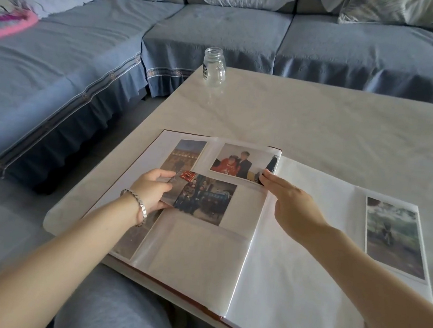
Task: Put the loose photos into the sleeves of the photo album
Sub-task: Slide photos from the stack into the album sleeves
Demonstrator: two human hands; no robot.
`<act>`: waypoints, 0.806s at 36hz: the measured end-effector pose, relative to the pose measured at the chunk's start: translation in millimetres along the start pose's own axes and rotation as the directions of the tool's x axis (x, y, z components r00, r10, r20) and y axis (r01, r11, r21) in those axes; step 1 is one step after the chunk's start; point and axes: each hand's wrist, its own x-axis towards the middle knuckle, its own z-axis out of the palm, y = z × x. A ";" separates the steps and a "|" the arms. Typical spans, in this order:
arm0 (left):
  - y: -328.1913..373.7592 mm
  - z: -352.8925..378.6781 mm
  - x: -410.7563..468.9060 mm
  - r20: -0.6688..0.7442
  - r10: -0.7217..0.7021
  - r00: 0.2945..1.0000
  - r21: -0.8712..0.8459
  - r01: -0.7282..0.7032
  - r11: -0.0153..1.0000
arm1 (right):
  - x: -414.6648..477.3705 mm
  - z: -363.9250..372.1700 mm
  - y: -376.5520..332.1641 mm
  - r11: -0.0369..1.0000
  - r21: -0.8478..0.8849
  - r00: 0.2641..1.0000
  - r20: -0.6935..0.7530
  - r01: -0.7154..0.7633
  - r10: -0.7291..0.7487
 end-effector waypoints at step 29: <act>18.0 8.9 -10.7 0.087 -0.070 0.994 0.206 0.051 0.977 | -1.6 -7.1 -3.6 0.999 0.025 0.999 0.036 -0.027 0.026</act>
